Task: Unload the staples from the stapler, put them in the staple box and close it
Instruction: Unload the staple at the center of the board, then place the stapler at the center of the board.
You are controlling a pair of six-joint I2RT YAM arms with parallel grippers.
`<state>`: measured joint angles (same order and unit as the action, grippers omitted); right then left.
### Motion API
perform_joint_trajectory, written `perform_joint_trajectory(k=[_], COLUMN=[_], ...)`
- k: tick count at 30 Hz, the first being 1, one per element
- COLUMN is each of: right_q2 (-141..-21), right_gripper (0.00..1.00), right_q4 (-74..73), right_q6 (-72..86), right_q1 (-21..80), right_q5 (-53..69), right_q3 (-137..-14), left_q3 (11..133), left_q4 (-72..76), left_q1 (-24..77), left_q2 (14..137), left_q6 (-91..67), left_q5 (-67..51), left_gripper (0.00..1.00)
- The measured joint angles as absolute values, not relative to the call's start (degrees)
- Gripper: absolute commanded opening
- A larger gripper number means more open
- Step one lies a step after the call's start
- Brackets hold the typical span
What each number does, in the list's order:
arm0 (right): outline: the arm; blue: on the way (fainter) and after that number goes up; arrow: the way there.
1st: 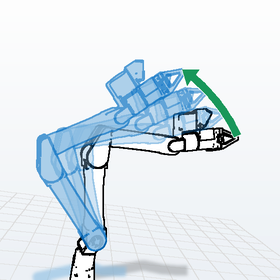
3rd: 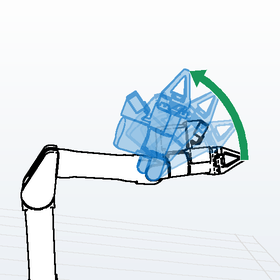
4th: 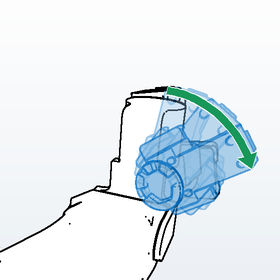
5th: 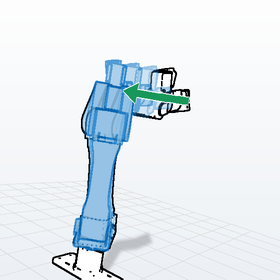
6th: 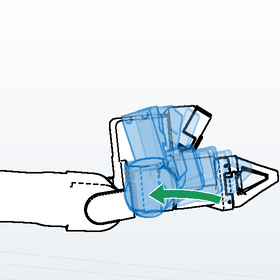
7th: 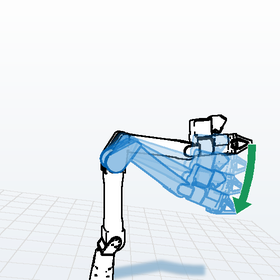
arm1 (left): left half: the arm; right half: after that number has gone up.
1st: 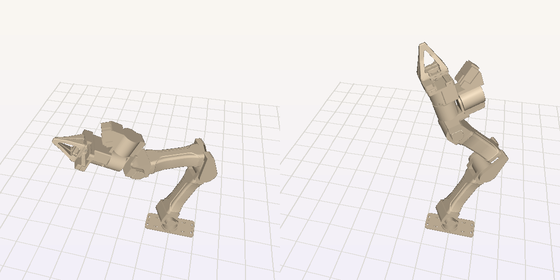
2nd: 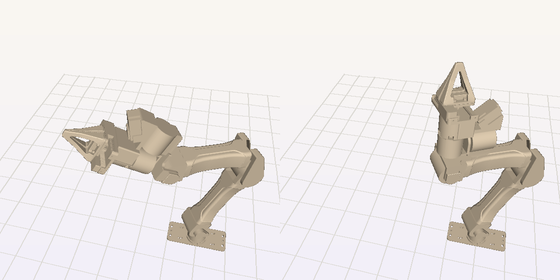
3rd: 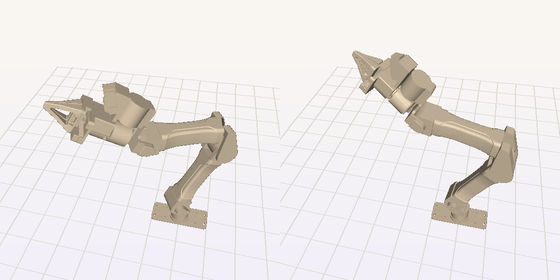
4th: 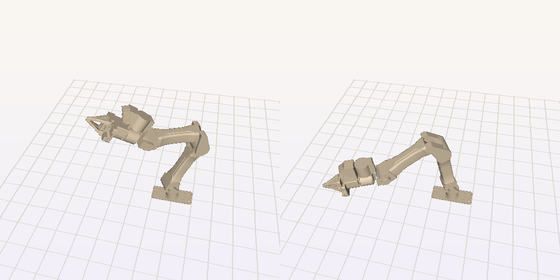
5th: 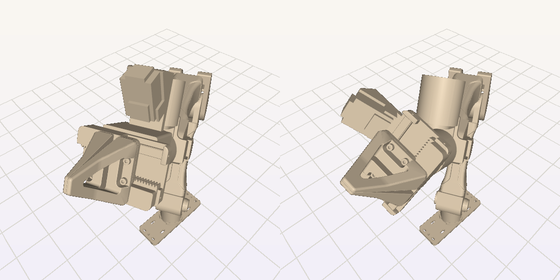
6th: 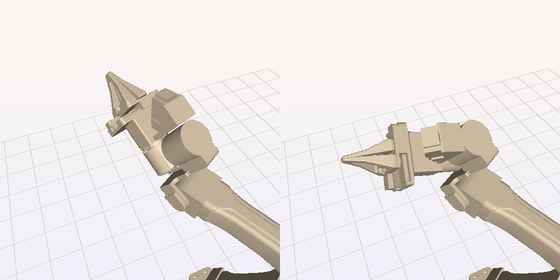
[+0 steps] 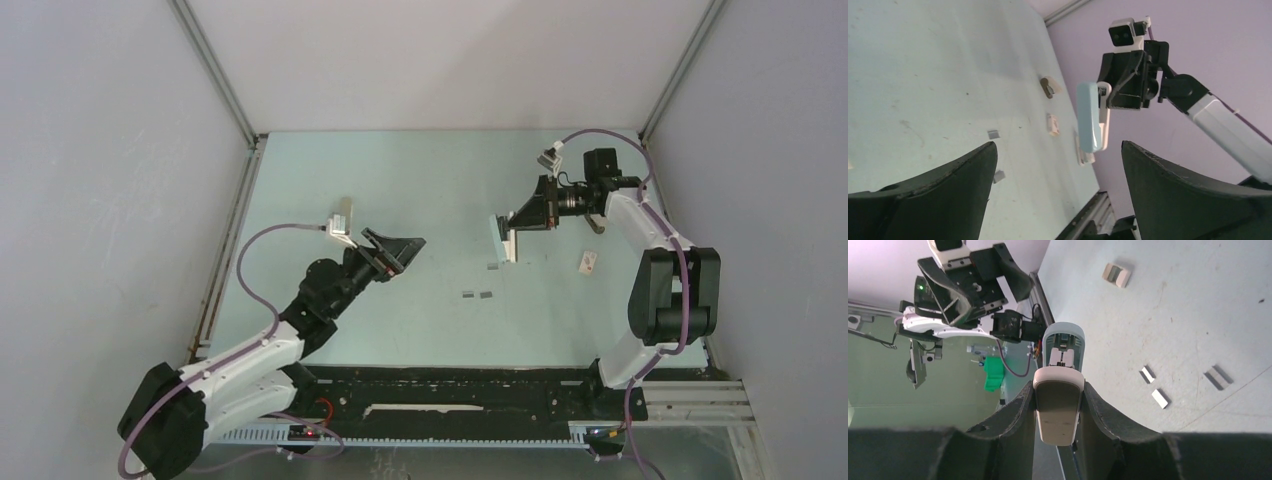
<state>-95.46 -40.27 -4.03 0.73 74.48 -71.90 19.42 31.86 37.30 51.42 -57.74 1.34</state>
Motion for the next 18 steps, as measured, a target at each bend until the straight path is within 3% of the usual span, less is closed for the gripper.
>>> perform_joint_trajectory(k=[10, 18], right_q2=[-94.74, -93.49], right_gripper=[0.00, 0.00], right_q4=[-15.81, -5.32], right_q6=[18.37, 29.08], right_q1=[1.26, 1.26], right_q5=[76.14, 76.40], right_q3=[-64.16, -61.78], left_q3=[19.33, 19.33], left_q4=[47.48, 58.08], left_q1=[37.30, 37.60], left_q2=[61.91, 70.91], left_q6=[-67.92, -75.05], left_q5=[-2.44, -5.37], left_gripper=[0.97, 0.98])
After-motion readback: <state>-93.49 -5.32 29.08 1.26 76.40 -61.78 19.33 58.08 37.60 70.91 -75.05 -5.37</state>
